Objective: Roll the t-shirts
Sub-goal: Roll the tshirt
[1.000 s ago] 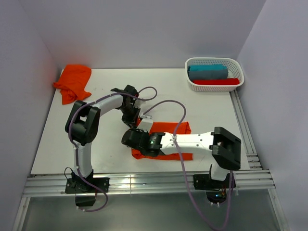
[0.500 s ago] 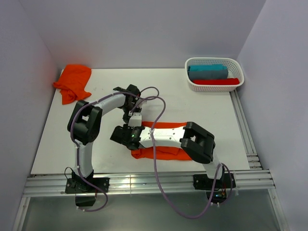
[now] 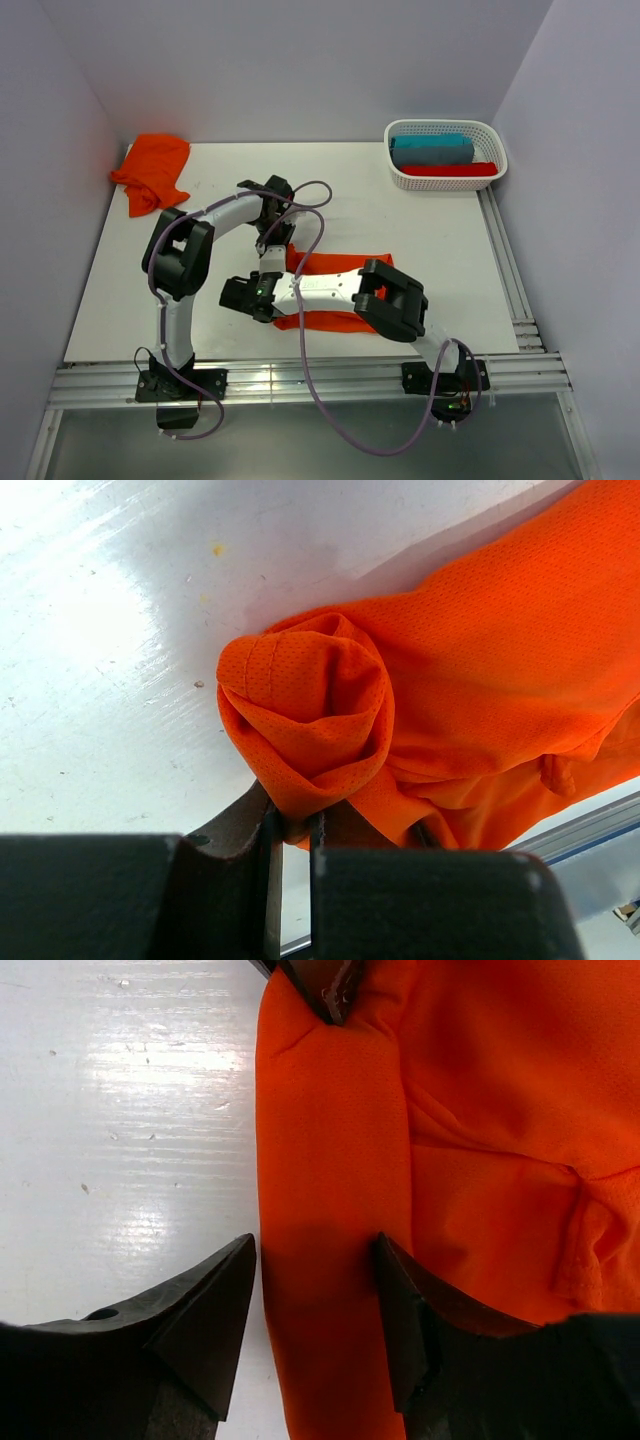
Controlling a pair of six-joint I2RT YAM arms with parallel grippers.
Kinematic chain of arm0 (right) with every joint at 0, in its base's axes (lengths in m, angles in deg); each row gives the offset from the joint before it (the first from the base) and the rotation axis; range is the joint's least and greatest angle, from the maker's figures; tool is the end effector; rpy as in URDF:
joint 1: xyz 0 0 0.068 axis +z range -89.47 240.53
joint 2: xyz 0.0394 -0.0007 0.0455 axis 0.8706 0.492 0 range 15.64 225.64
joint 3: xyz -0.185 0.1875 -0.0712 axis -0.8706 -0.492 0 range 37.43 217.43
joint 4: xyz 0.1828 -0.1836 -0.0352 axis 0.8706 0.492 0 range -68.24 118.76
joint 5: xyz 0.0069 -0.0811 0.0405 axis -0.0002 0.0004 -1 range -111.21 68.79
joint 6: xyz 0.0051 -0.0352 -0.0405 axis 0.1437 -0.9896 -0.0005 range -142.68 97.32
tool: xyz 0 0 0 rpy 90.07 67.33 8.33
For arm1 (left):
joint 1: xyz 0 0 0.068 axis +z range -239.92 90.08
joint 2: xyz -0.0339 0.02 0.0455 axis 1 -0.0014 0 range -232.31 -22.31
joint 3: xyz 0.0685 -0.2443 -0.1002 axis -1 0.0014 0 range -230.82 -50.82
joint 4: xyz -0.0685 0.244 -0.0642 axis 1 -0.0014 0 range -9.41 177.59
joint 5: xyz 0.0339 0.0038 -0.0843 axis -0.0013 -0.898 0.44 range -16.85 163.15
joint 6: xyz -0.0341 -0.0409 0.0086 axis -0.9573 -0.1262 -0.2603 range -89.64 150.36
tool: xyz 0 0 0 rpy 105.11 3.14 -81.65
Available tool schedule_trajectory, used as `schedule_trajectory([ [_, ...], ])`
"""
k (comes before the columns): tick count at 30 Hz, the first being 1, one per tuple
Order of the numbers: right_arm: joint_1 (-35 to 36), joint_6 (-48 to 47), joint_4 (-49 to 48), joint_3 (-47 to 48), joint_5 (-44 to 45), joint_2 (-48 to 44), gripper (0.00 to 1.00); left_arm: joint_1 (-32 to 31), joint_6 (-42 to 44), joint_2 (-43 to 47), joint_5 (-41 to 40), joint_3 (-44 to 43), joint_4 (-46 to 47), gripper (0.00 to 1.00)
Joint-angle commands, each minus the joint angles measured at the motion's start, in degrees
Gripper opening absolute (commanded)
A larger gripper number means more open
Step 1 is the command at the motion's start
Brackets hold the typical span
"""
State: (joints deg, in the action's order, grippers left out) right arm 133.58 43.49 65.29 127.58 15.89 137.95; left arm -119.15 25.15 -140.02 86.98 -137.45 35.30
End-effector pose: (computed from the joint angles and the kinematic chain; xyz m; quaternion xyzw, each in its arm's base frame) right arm 0.1446 0.4011 0.1579 -0.0169 0.9413 0.0007 0.3370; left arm 0.3414 -0.2007 0.1643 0.2130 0.9679 -0.1318 0.0193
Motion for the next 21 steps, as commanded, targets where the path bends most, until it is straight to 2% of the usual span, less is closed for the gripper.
schedule_trajectory([
  [1,1.2,2.3,4.2,2.2,-0.5,1.0,0.58,0.0,1.1,-2.8,-5.2,-0.6,2.6,0.07],
  [4,1.5,2.6,3.4,1.7,-1.4,0.9,0.5,0.1,0.7,-2.7,-5.0,-0.6,2.8,0.13],
  [6,1.7,3.1,1.9,0.4,-1.9,-0.3,0.42,0.1,0.6,-2.4,-4.9,-0.6,3.0,0.18],
  [10,1.6,5.4,-9.1,-10.3,-4.1,-5.7,0.32,0.0,0.6,-2.0,-3.0,-1.8,2.8,0.32],
  [11,1.5,6.0,-11.6,-12.8,-5.1,-8.5,0.29,0.1,0.6,-1.8,-2.6,-2.1,2.7,0.38],
  [15,0.4,9.5,-25.1,-28.3,-6.8,-15.9,0.26,0.5,1.2,-0.8,2.1,-5.1,2.2,0.57],
  [17,0.2,12.4,-31.8,-32.8,-7.0,-19.4,0.25,1.5,1.6,-0.1,6.4,-6.3,1.7,0.66],
  [21,-0.1,17.0,-45.3,-46.4,-8.5,-24.0,0.24,3.1,3.4,2.7,13.8,-9.2,1.1,0.75],
])
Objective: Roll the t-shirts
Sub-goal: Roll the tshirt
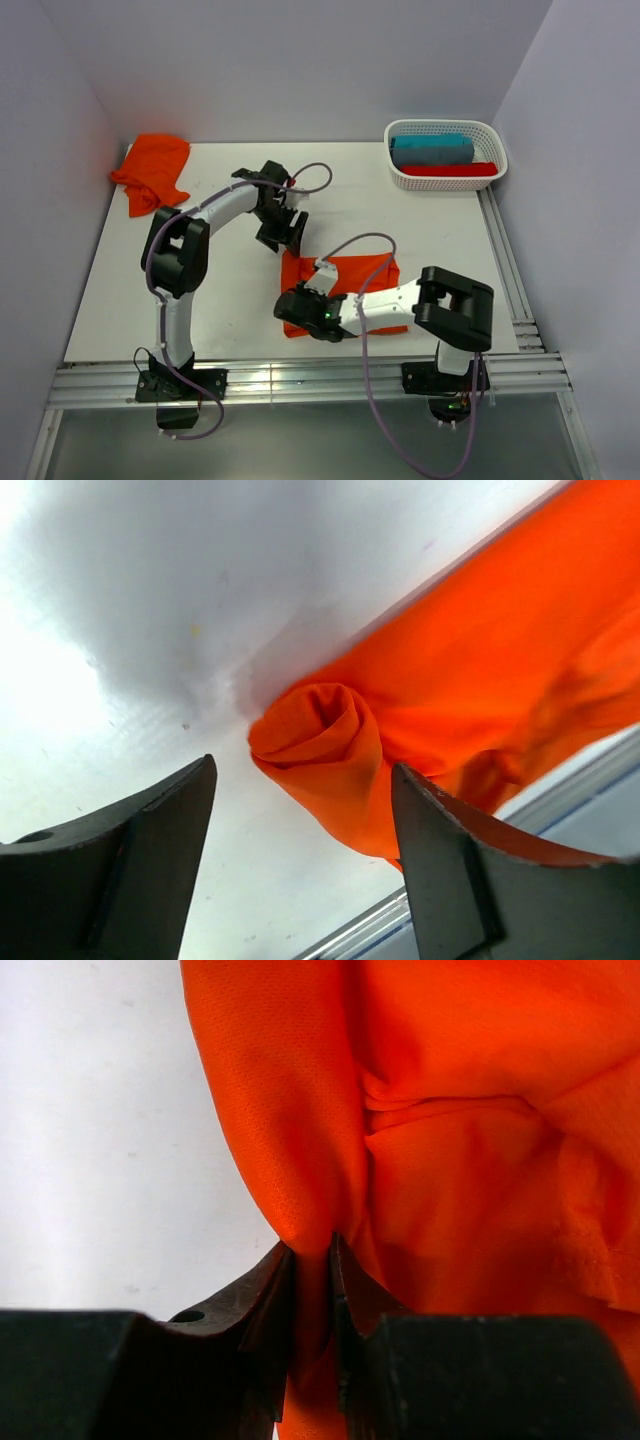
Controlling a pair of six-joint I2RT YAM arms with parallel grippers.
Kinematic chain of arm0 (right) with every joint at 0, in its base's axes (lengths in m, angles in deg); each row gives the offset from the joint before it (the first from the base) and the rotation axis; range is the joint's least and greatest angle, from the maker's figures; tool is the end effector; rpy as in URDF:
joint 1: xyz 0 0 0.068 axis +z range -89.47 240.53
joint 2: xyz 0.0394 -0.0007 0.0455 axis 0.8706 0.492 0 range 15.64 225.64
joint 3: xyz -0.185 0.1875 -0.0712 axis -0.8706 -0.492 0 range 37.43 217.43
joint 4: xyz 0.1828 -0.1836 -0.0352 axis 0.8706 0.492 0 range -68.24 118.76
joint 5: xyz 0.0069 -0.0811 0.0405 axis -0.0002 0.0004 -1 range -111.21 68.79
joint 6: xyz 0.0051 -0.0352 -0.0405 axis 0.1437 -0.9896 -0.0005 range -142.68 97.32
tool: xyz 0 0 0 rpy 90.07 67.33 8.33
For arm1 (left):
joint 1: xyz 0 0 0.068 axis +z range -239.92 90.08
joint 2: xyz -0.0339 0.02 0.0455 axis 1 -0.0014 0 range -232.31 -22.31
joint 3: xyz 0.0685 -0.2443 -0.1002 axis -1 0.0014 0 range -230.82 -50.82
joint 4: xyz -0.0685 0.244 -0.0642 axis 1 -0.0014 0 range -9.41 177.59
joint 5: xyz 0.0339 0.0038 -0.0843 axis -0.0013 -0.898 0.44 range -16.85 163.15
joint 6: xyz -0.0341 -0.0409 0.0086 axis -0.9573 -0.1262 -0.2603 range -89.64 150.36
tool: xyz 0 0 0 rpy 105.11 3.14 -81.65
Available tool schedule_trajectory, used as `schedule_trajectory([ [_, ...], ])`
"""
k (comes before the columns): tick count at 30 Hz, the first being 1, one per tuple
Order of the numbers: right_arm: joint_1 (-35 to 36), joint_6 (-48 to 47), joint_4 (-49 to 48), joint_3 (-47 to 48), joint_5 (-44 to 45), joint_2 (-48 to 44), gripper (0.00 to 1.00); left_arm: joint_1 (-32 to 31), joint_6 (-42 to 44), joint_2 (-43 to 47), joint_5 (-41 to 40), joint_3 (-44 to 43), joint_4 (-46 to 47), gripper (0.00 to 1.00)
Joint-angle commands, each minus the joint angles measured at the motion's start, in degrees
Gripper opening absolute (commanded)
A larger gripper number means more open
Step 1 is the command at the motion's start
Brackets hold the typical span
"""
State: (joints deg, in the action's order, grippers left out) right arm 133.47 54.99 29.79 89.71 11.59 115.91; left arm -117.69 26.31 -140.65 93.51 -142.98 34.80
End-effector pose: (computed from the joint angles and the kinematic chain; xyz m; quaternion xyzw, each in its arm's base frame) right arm 0.1163 0.3134 0.1453 0.1203 0.9133 0.2027 0.3323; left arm 0.3589 -0.2029 0.1862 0.2180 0.9553 -0.1951 0.0427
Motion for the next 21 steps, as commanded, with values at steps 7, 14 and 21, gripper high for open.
schedule_trajectory([
  [7,-1.0,14.2,-38.4,-26.2,-7.4,-4.9,0.25,5.4,8.9,8.0,20.0,2.3,2.6,0.76],
  [14,-2.9,15.3,-55.2,-32.1,-10.8,0.0,0.25,5.7,14.3,10.8,23.0,14.8,9.2,0.77],
  [21,-5.2,14.6,-66.3,-34.3,-15.4,5.6,0.25,5.1,14.2,8.7,26.3,22.5,16.6,0.77],
])
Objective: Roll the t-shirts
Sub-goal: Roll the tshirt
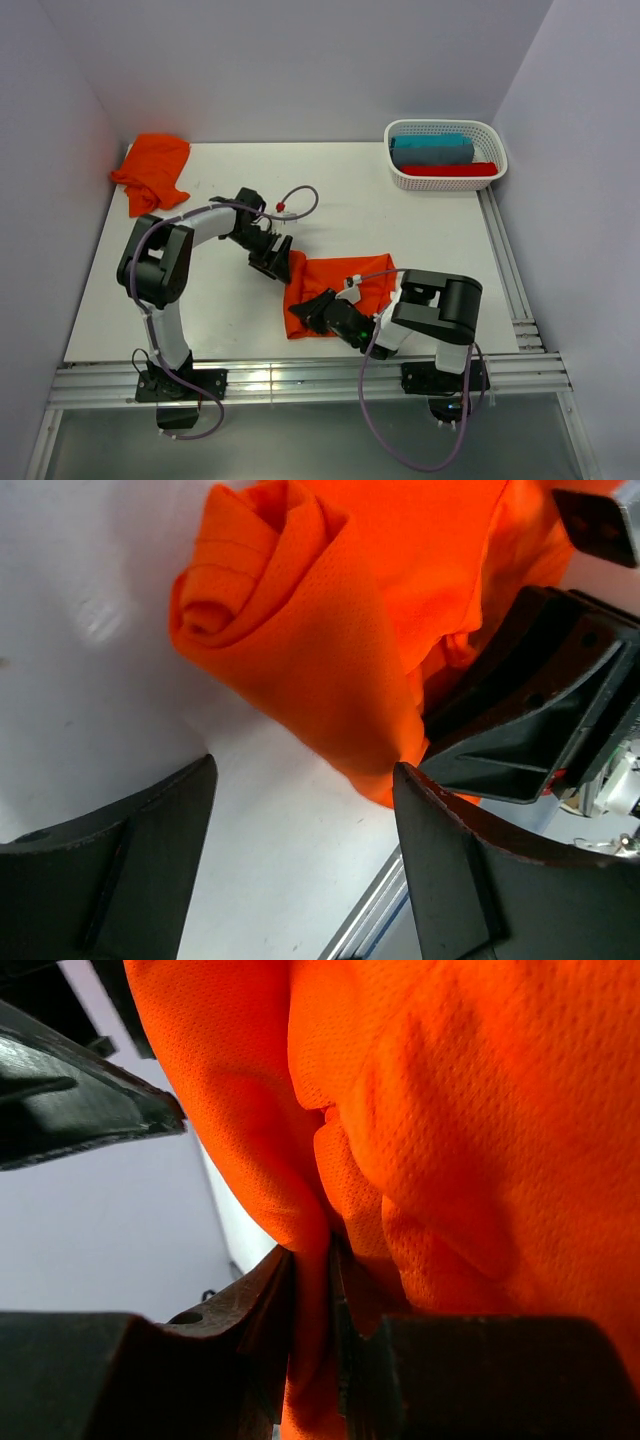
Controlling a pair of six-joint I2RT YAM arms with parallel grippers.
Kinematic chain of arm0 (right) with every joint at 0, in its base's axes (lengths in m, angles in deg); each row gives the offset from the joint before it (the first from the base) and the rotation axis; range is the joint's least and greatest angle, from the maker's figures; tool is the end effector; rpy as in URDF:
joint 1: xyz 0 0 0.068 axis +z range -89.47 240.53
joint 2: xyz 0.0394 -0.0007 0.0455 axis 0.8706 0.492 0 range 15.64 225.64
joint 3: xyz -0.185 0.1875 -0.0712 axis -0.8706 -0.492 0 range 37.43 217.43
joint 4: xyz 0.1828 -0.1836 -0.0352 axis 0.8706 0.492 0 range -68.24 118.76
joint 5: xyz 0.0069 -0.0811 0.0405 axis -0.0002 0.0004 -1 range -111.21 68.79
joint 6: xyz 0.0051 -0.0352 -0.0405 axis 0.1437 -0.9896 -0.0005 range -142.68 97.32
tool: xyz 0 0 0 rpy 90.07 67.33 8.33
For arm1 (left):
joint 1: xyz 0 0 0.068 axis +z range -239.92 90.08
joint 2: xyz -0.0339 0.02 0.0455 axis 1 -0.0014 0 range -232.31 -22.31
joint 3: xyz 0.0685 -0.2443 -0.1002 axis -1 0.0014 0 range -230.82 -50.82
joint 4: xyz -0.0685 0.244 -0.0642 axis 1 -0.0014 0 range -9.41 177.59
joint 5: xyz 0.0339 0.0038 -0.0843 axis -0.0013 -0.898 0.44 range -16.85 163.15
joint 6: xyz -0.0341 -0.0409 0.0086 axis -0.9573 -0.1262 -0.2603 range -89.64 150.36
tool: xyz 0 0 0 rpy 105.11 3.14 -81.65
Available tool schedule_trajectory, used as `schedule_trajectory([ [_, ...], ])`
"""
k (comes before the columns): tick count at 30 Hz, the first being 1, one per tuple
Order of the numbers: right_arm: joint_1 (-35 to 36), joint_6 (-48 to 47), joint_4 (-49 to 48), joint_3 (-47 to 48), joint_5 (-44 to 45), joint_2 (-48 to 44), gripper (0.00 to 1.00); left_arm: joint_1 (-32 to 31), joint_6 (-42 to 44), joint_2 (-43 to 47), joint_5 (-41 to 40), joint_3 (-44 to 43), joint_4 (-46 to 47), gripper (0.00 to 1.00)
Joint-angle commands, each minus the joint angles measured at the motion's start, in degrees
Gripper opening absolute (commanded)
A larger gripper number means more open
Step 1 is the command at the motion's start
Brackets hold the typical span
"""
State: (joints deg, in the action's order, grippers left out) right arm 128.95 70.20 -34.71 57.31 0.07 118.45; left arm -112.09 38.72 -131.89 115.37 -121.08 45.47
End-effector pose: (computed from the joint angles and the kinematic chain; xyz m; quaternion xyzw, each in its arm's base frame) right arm 0.1091 0.2409 0.0875 0.2720 0.7960 0.4851 0.2390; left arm 0.3159 -0.1545 0.1542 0.2708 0.8904 -0.3649 0.0259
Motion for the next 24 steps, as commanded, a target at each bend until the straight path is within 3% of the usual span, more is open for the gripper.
schedule_trajectory([
  [1,-1.1,-0.8,-3.4,-1.9,-4.1,3.8,0.25,-0.7,1.7,-0.5,4.8,0.9,6.5,0.77],
  [6,-2.2,-1.5,-4.4,-2.0,-5.2,4.8,0.26,-1.8,-2.5,-3.4,2.1,1.9,11.6,0.74],
  [11,-2.6,-2.2,-4.7,-1.9,-6.0,5.1,0.26,-2.2,-6.9,-4.9,-1.5,0.0,13.5,0.63],
  [12,-2.7,-2.4,-4.8,-1.9,-6.1,5.1,0.27,-2.3,-7.2,-5.1,-2.3,-0.7,13.3,0.6],
  [15,-2.9,-3.2,-3.7,-1.8,-6.2,4.9,0.3,-3.0,-7.9,-5.7,-6.9,-3.5,11.3,0.36],
  [16,-2.9,-3.6,-1.6,-1.6,-6.2,4.0,0.33,-3.3,-7.9,-5.7,-9.3,-3.9,10.3,0.25],
  [19,-2.8,-5.2,7.6,0.2,-5.5,1.1,0.4,-4.4,-10.1,-5.3,-13.6,-5.5,8.7,0.11],
  [21,-2.4,-7.2,14.1,2.9,-4.1,-1.1,0.45,-5.7,-10.1,-4.9,-18.4,-6.2,7.1,0.06],
  [24,-0.8,-9.2,32.1,8.9,-1.0,-5.4,0.56,-6.7,-9.8,-4.7,-22.3,-6.9,5.4,0.04],
])
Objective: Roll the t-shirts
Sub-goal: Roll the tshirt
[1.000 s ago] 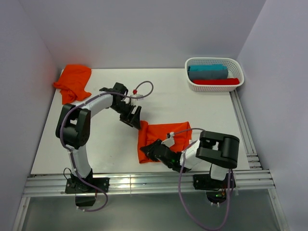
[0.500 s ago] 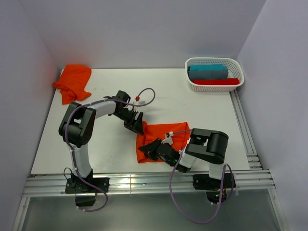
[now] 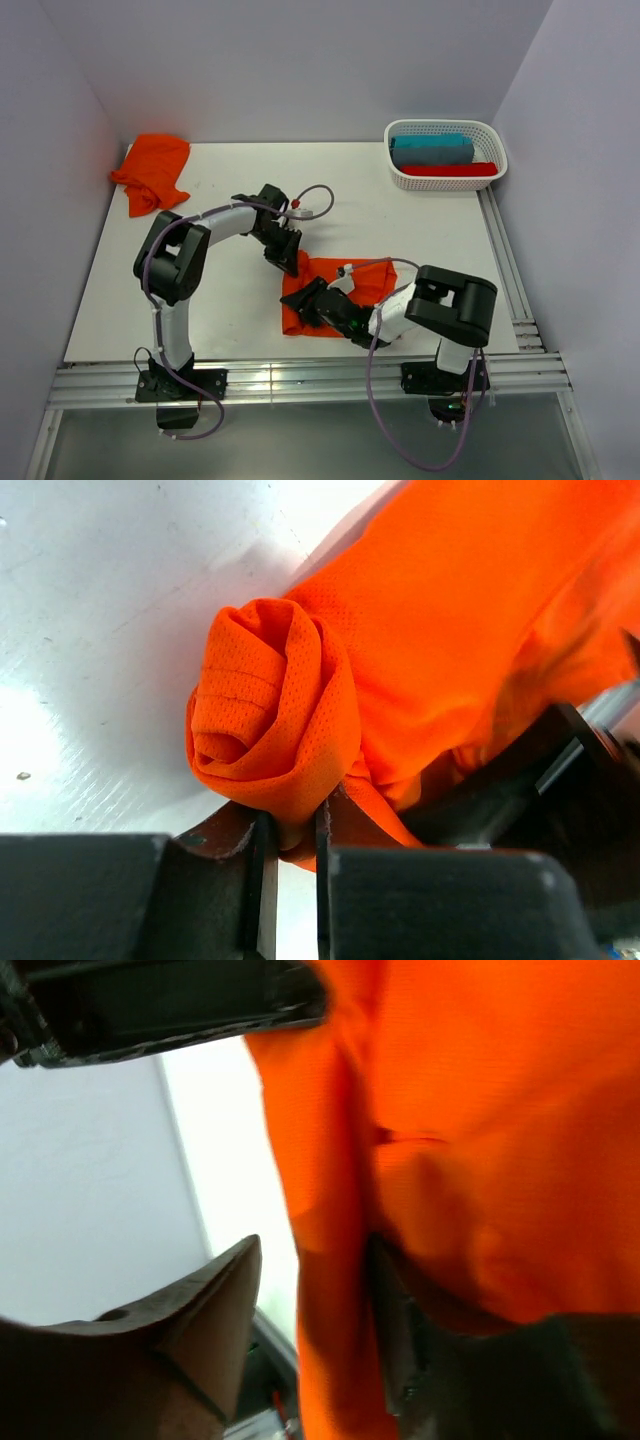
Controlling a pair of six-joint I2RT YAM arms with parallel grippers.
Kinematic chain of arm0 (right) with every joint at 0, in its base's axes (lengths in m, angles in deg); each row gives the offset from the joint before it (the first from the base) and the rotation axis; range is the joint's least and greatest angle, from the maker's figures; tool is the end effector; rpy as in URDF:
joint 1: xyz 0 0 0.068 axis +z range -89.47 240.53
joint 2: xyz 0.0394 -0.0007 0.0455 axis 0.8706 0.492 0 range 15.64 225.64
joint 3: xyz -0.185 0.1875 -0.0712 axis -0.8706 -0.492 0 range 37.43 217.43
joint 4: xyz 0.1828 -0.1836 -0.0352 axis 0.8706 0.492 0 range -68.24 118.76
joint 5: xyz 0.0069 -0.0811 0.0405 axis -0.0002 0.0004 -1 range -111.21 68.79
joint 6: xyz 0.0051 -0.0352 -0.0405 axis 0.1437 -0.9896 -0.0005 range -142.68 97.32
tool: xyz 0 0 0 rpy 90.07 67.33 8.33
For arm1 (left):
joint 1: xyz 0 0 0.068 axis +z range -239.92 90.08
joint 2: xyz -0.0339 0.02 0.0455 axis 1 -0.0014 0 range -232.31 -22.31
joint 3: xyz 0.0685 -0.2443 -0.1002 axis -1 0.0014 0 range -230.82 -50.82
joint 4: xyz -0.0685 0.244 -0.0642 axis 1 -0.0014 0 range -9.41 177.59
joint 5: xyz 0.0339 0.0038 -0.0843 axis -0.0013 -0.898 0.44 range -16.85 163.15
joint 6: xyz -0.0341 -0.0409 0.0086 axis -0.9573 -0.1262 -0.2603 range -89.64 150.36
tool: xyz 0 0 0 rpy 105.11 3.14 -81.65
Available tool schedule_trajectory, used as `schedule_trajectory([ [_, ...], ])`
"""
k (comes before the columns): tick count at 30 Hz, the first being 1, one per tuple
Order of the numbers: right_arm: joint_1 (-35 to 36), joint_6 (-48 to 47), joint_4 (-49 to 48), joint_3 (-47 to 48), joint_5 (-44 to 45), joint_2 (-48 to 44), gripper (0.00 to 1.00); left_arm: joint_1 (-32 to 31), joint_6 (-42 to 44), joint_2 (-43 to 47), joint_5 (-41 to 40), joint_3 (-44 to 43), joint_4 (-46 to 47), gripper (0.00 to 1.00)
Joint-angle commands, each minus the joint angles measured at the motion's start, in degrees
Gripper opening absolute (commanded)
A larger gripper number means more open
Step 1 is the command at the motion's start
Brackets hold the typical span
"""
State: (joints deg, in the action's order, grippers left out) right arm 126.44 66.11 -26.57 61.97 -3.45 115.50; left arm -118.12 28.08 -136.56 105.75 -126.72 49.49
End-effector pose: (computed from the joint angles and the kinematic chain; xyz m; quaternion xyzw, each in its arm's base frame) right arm 0.1247 0.2526 0.1029 0.2461 0.8096 0.4750 0.2415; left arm 0.3277 -0.1974 0.1481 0.2460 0.9214 -0.2987 0.0360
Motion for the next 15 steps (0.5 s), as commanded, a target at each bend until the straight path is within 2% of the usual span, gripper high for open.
schedule_trajectory([
  [1,3.2,-5.2,30.8,5.4,4.5,-4.1,0.6,-0.9,0.8,-0.1,-13.6,-1.4,0.9,0.04],
  [6,6.0,-4.7,44.8,10.3,8.2,-8.4,0.65,-1.4,1.0,-0.7,-18.3,-2.5,-1.5,0.04],
  [7,6.3,-4.9,51.3,11.8,8.9,-9.1,0.66,-1.5,0.9,-0.6,-18.7,-2.6,-1.6,0.04],
  [13,9.1,-6.3,75.7,26.7,15.1,-7.3,0.69,-2.6,1.1,-0.8,-21.4,-4.0,-3.6,0.04],
  [15,10.2,-6.6,78.8,30.4,17.0,-7.1,0.68,-3.0,1.1,-0.9,-21.8,-4.5,-4.0,0.04],
])
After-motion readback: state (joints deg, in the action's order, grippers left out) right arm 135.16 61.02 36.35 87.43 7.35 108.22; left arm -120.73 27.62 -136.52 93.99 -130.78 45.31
